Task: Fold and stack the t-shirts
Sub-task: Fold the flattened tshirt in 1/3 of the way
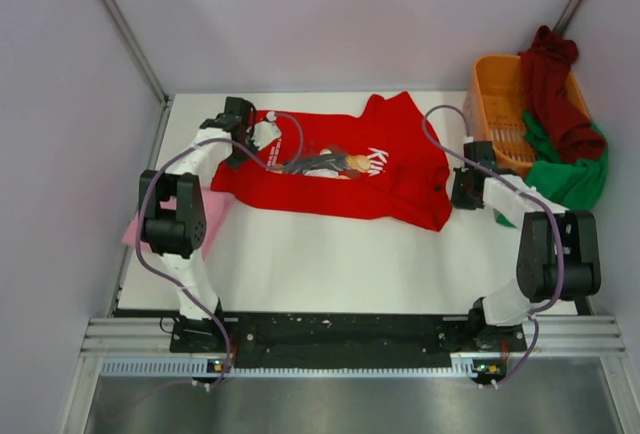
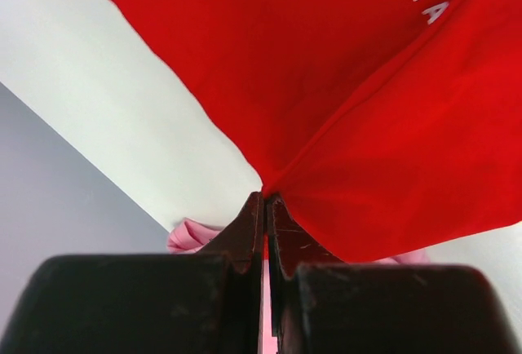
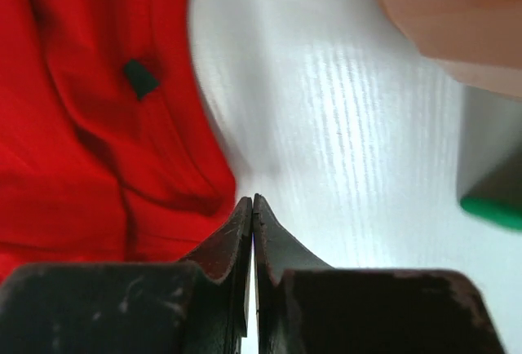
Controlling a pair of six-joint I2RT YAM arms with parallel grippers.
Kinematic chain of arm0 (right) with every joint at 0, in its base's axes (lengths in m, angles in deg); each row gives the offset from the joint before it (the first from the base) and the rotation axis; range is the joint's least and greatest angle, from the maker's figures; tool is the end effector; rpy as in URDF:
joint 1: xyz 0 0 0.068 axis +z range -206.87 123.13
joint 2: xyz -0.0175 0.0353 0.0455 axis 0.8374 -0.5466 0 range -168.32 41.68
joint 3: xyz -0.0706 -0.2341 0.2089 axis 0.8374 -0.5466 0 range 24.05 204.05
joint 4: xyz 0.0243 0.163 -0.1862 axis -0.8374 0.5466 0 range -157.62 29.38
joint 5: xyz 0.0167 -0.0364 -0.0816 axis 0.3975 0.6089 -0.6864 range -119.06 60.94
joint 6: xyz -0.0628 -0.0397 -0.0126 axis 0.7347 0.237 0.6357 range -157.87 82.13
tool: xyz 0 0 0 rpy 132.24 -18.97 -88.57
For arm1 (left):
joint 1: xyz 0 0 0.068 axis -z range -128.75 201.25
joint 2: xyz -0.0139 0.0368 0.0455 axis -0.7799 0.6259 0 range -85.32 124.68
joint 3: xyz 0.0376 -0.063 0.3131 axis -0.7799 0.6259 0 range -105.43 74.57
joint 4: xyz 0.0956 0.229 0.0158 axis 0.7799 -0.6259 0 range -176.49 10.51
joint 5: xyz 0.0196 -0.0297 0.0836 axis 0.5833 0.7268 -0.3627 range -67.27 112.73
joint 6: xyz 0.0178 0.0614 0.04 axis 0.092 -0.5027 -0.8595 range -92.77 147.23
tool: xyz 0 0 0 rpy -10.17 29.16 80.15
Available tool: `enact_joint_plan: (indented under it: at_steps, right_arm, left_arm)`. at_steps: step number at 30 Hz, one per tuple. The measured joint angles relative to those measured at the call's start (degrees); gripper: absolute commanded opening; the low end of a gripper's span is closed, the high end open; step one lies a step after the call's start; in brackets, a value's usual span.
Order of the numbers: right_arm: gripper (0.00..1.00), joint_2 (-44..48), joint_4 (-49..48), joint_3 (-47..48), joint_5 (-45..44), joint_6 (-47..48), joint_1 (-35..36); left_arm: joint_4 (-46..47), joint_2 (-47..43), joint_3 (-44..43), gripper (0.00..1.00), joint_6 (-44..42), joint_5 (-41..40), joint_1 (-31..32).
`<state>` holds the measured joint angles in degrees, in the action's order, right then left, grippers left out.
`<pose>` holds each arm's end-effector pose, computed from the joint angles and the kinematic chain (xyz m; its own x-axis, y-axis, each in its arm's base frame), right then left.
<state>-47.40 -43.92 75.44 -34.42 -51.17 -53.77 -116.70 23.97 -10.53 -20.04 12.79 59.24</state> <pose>0.3003 0.0103 0.2132 -0.8551 0.1832 -0.4850 0.1929 0.9807 0.0303 0.4222 -0.0482 0.2500 -0.5496 0.8077 -0.2134 0.6761 0.5801 0.4544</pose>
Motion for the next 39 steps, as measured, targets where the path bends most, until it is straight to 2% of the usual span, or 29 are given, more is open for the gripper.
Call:
enact_joint_plan:
  at_steps: [5, 7, 9, 12, 15, 21, 25, 28, 35, 37, 39]
  right_arm:
    - [0.00, 2.4, -0.3, -2.0, -0.9, 0.2, -1.4]
    - [0.21, 2.5, -0.3, -2.0, -0.5, 0.3, -1.4]
    - [0.37, 3.0, -0.4, -2.0, 1.0, 0.2, -1.4]
    - [0.54, 4.1, -1.4, -2.2, 4.1, 0.3, -0.4]
    - [0.63, 4.6, -3.8, -2.2, 6.7, 0.7, 2.0]
    - [0.63, 2.2, -6.6, -0.3, 9.2, 0.7, 5.0]
    - [0.55, -1.7, -7.6, 3.2, 8.9, 3.0, 5.0]
    - [0.49, -5.4, -8.4, 8.2, 9.2, 5.8, 5.0]
    - [0.49, -18.7, -9.6, 22.4, 10.2, 10.1, 5.0]
    - [0.43, -21.2, -9.2, 23.6, 10.6, 10.8, 5.0]
    - [0.27, -23.3, -8.3, 24.2, 11.5, 11.5, 5.0]
  left_arm:
    - [0.0, 0.3, -0.5, 0.00, 0.0, 0.0, 2.1]
    - [0.2, 0.9, -1.0, 0.00, 0.0, 0.0, 2.5]
    - [0.4, 1.3, -1.1, 0.00, 0.0, -0.1, 2.4]
    - [0.4, 1.6, -1.1, 0.00, 0.0, 0.0, 2.3]
    - [0.4, 1.7, -1.1, 0.00, 0.0, -0.1, 2.2]
    - [0.7, 1.7, -1.0, 0.00, 0.0, -0.3, 2.2]
    - [0.8, 1.7, -1.0, 0.00, 0.0, -0.9, 2.2]
    - [0.9, 1.7, -1.0, 0.00, 0.0, -1.6, 2.2]
    - [1.3, 1.7, -0.2, 0.00, 0.0, -2.9, 2.2]
    - [1.4, 1.7, 0.3, 0.00, 0.0, -3.1, 2.2]
    - [1.4, 1.7, 0.4, 0.00, 0.0, -3.3, 2.2]
